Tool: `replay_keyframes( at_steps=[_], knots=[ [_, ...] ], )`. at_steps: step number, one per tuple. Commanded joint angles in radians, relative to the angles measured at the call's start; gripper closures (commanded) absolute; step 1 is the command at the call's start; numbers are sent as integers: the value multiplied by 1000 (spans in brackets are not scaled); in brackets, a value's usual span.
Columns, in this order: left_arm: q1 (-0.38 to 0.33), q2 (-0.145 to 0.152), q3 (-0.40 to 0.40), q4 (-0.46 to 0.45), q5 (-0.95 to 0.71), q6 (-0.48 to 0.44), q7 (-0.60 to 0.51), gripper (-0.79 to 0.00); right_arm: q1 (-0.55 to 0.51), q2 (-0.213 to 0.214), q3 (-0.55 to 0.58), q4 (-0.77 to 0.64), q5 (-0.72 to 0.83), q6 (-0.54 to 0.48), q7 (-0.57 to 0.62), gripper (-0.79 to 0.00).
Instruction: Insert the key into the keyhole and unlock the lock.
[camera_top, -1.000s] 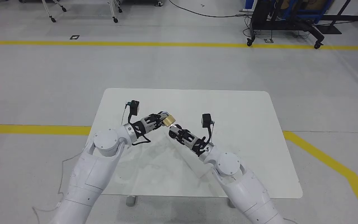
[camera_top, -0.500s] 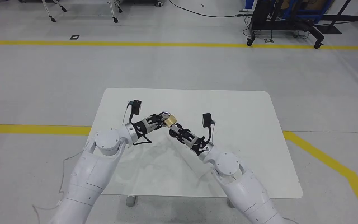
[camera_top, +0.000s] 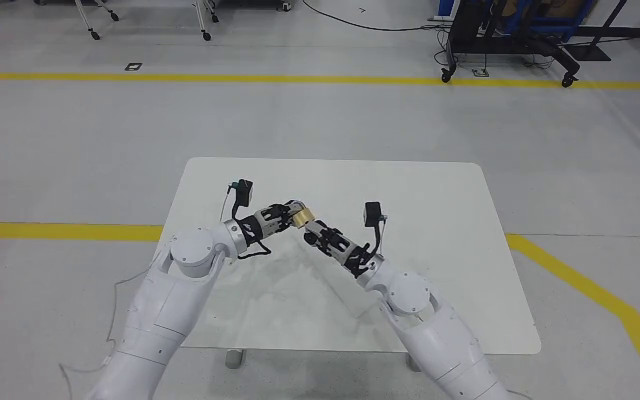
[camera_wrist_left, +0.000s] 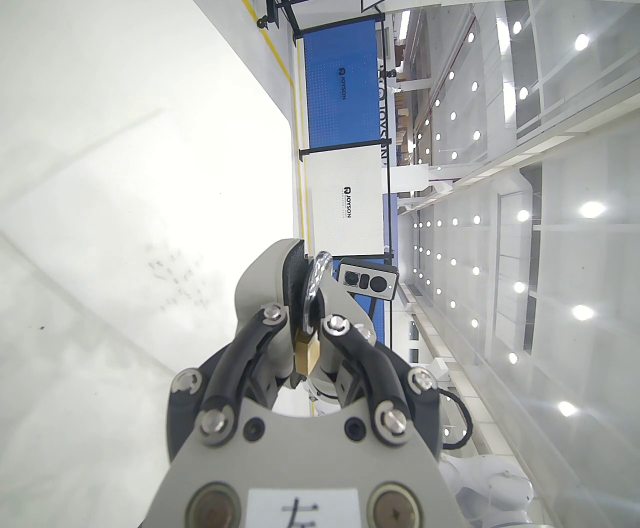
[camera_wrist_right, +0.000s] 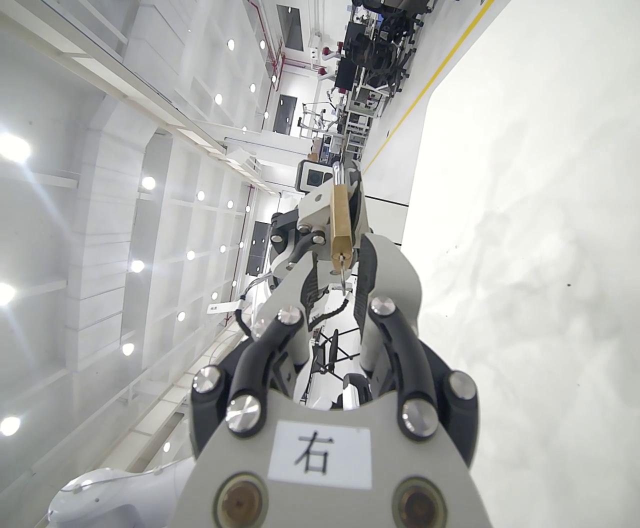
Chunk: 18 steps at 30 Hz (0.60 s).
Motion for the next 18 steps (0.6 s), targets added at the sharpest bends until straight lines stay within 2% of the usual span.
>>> replay_keyframes(
  at_steps=[1,8,9,11,18],
  knots=[
    [0,0,0,0,-1,-1,2,0,-1,1,2,-2,2,0,1,-179],
    [5,2,-9,-2,-6,-6,16,0,-8,3,12,-6,17,8,1,-191],
    [6,2,-10,-3,-6,-6,16,0,-7,3,12,-5,18,16,-1,-160],
    [8,2,-11,-6,-8,-7,17,0,-2,2,8,-1,21,32,-5,0],
    [13,3,-10,-15,-5,-16,15,0,17,-6,2,24,96,50,-7,0]
  ],
)
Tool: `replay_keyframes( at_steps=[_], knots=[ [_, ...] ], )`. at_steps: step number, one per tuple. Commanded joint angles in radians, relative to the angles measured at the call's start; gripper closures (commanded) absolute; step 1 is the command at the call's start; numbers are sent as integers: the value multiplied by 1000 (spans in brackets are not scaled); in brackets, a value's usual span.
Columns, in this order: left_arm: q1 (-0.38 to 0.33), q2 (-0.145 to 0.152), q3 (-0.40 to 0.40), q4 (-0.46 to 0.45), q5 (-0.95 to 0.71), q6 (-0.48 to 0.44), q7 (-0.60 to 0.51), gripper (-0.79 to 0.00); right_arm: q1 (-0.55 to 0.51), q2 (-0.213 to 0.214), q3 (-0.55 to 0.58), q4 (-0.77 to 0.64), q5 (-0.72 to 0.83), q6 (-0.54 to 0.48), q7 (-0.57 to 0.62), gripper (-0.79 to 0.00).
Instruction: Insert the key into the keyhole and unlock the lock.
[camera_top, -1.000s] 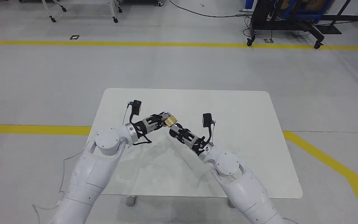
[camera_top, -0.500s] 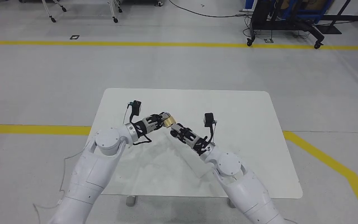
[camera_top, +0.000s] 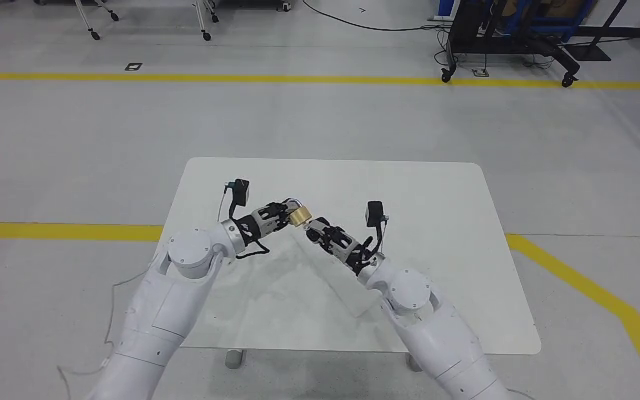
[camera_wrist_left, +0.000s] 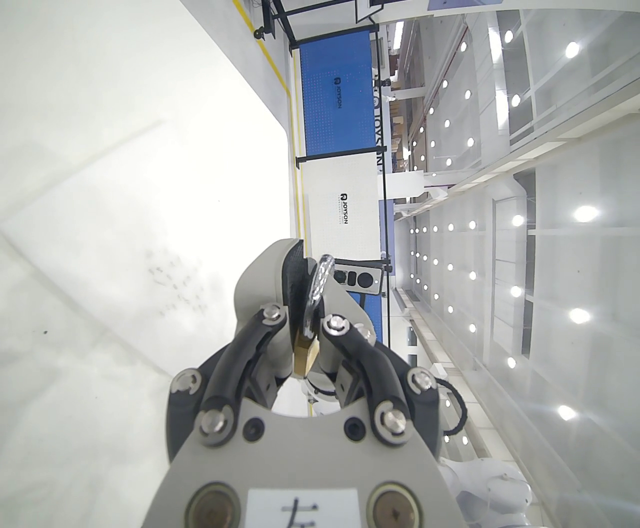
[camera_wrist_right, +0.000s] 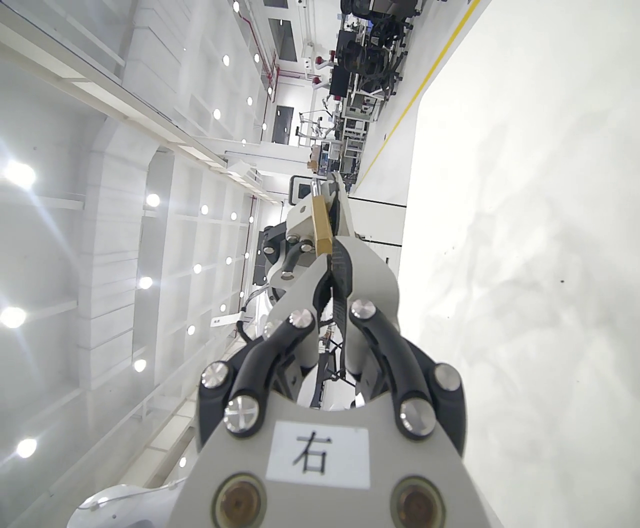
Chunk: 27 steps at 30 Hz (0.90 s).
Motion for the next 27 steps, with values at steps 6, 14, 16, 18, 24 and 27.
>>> replay_keyframes(
  at_steps=[6,14,16,18,24,27],
  knots=[
    [5,0,-1,-8,1,-17,8,0,19,-5,17,30,185,34,92,0],
    [14,1,-7,-21,8,-44,33,0,56,-8,56,96,496,166,300,0],
    [19,2,-10,-27,11,-60,43,0,71,-9,62,124,564,209,344,0],
    [25,3,-13,-36,18,-78,48,0,87,-11,64,155,643,267,394,0],
    [42,5,-18,-66,66,-112,91,0,146,-18,64,256,807,415,514,0],
    [53,5,-20,-79,68,-124,108,0,170,-19,61,294,827,437,533,0]
  ],
)
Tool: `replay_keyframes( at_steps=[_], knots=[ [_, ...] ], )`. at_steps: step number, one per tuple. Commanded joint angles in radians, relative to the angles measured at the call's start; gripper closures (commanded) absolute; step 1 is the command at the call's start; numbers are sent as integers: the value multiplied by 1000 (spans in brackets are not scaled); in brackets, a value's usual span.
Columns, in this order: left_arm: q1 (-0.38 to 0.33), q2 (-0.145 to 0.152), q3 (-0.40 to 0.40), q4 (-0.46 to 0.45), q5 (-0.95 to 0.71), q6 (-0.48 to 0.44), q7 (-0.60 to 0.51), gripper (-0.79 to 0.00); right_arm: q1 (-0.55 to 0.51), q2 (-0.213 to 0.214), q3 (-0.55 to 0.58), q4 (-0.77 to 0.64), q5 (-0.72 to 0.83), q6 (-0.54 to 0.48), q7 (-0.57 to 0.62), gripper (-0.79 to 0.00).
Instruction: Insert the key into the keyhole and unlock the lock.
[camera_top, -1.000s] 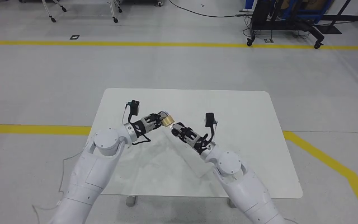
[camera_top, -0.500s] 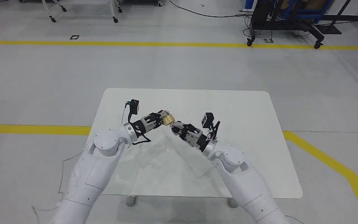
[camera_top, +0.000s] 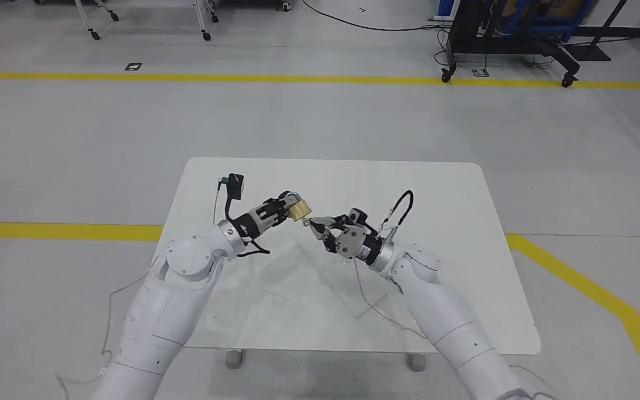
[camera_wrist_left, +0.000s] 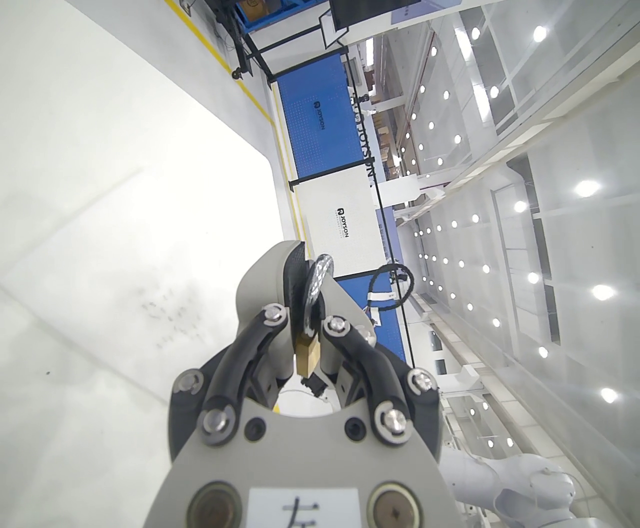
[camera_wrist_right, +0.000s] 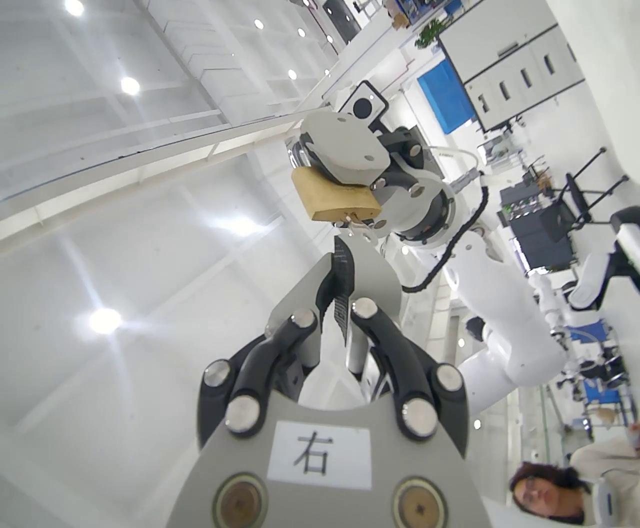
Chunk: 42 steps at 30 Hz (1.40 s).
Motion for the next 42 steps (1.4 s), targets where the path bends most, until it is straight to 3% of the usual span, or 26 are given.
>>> replay_keyframes(
  at_steps=[1,5,6,7,8,9,10,11,22,26,28,29,31,38,42],
  knots=[
    [6,0,-2,-4,-6,-3,4,0,10,0,-1,14,-10,-18,-9,0],
    [11,-1,-15,4,-41,10,20,0,3,2,6,-4,-57,-131,-31,0],
    [13,-1,-17,7,-54,21,27,0,-5,4,8,-21,-83,-170,-37,-95],
    [13,-2,-18,9,-76,29,21,0,-18,7,12,-42,-115,-208,-45,-265],
    [11,-3,-21,15,-89,38,17,0,-31,11,18,-69,-160,-258,-58,-360],
    [9,-3,-22,18,-99,45,14,0,-49,15,22,-96,-203,-298,-70,-720],
    [8,-4,-20,20,-113,51,5,0,-66,21,28,-128,-279,-349,-92,-785],
    [5,-4,-19,23,-122,54,-4,0,-86,26,36,-157,-351,-395,-135,-785],
    [-13,-17,-13,79,-280,39,-51,0,-86,26,36,-157,-351,-395,-135,-785],
    [-2,-18,-21,74,-289,-23,-43,0,-101,20,14,-185,-194,-300,-16,-785],
    [4,-19,-26,73,-316,-42,-57,0,-101,18,4,-183,-142,-273,23,-668],
    [6,-19,-29,75,-328,-51,-66,0,-100,16,0,-178,-113,-256,46,-520],
    [5,-19,-32,80,-338,-62,-92,0,-91,15,-4,-164,-89,-244,73,-376],
    [-3,-20,-32,98,-387,-63,-154,0,-59,6,-52,-118,-116,-270,42,-348],
    [-7,-22,-30,111,-401,-48,-159,0,-51,-1,-66,-100,-102,-308,40,-268]
  ],
)
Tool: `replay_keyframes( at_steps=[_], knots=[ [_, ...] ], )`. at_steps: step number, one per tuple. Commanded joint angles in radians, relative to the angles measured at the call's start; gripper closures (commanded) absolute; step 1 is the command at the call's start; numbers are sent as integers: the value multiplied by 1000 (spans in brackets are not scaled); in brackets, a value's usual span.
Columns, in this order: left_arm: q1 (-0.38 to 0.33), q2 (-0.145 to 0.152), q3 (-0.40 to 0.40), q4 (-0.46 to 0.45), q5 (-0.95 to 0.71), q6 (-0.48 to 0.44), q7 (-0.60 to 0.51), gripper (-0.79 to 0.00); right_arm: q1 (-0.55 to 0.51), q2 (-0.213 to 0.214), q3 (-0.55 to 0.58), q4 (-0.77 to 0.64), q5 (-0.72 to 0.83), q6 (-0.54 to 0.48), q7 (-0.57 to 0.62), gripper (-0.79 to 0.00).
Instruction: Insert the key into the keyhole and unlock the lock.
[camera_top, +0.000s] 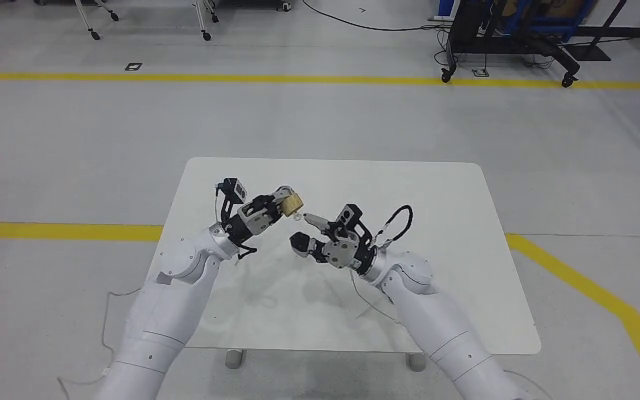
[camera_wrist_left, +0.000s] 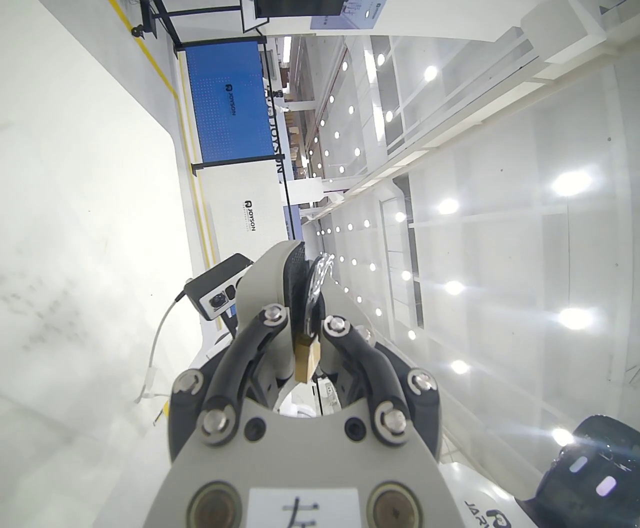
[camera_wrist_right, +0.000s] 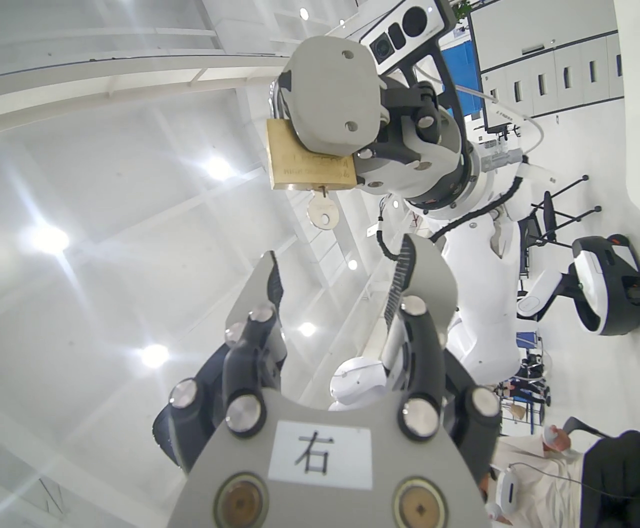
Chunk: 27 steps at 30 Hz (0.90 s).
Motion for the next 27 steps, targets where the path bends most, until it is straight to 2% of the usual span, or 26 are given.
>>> replay_keyframes(
  at_steps=[1,3,7,13,17,21,22,27],
  knots=[
    [-2,-1,3,5,-13,17,-4,0,1,-2,-2,6,13,-18,1,-234],
    [-6,-2,6,10,-16,33,-10,0,3,-4,-5,10,22,-25,9,-197],
    [-14,-4,10,23,-37,45,-28,0,4,-5,-14,18,15,-34,9,-234],
    [-24,-5,18,35,-36,45,-46,0,11,-9,-20,29,18,-44,-9,-225],
    [-28,-6,22,39,-37,46,-54,0,12,-9,-19,31,26,-45,-5,-105],
    [-32,-8,26,42,-44,44,-66,0,15,-10,-12,34,36,-50,-20,-43],
    [-33,-8,27,42,-45,43,-70,0,15,-10,-12,35,38,-50,-22,0],
    [-35,-8,30,40,-33,31,-80,0,16,-11,-7,36,55,-43,-28,0]
  ],
)
